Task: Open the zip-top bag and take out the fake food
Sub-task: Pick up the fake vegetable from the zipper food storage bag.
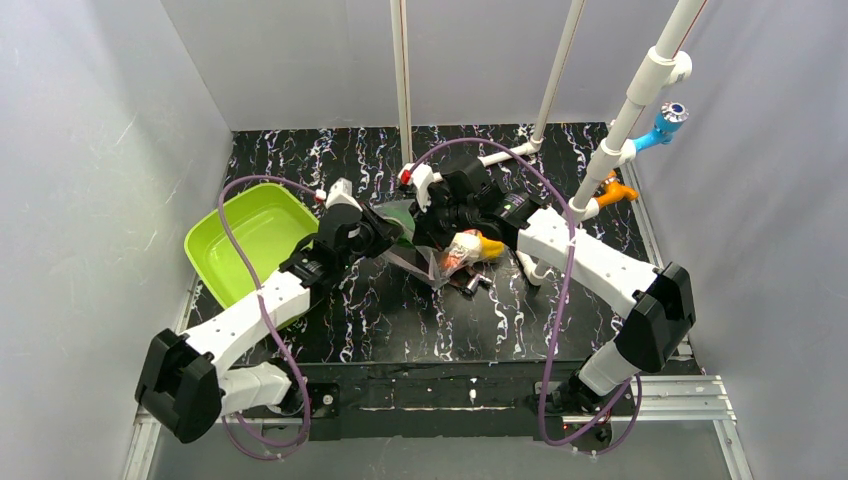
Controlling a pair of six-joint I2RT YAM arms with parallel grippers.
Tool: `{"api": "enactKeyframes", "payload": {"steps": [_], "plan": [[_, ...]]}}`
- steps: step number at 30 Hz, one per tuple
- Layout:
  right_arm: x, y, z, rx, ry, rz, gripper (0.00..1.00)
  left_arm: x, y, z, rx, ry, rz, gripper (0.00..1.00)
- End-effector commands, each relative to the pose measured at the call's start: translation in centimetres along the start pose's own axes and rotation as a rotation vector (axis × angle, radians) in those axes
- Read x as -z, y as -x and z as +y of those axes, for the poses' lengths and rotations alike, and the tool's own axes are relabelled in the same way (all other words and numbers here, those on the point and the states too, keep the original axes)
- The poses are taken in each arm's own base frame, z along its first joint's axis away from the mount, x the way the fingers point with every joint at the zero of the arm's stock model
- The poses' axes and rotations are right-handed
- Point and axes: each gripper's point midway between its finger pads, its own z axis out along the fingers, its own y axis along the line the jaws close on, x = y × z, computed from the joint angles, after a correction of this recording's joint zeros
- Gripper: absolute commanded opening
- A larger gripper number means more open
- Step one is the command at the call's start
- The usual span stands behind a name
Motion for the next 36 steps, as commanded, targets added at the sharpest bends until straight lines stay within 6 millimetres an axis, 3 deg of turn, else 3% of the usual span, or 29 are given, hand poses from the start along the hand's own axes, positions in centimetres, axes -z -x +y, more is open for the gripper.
{"api": "enactKeyframes", "payload": {"steps": [1,4,8,15,22,30,36], "plan": [[-0.1,1.7,-3.1,0.013,-0.169,-0.055,0.01,3.1,0.7,-3.6,-0.040,-0.120,0.047,0.00],[-0.5,1.6,-4.5,-0.010,-0.235,-0.048,0.01,4.4,0.1,-4.8,-0.023,-0.179,0.099,0.00],[-1.0,1.3,-5.1,-0.015,-0.253,-0.035,0.01,5.8,-0.6,-4.0,-0.009,-0.161,0.132,0.00],[-1.9,0.4,-5.6,-0.016,-0.261,-0.002,0.01,8.0,0.5,-4.6,-0.047,-0.167,0.109,0.00],[-1.4,0.4,-5.7,-0.012,-0.266,-0.013,0.01,9.7,0.8,-4.0,-0.053,-0.163,0.088,0.00],[-1.3,0.5,-4.8,-0.010,-0.217,-0.020,0.01,11.4,2.6,-3.7,-0.078,-0.149,0.004,0.00],[-0.5,0.8,-2.4,0.006,-0.113,-0.051,0.01,12.4,3.3,-4.5,-0.097,-0.174,-0.007,0.00]]}}
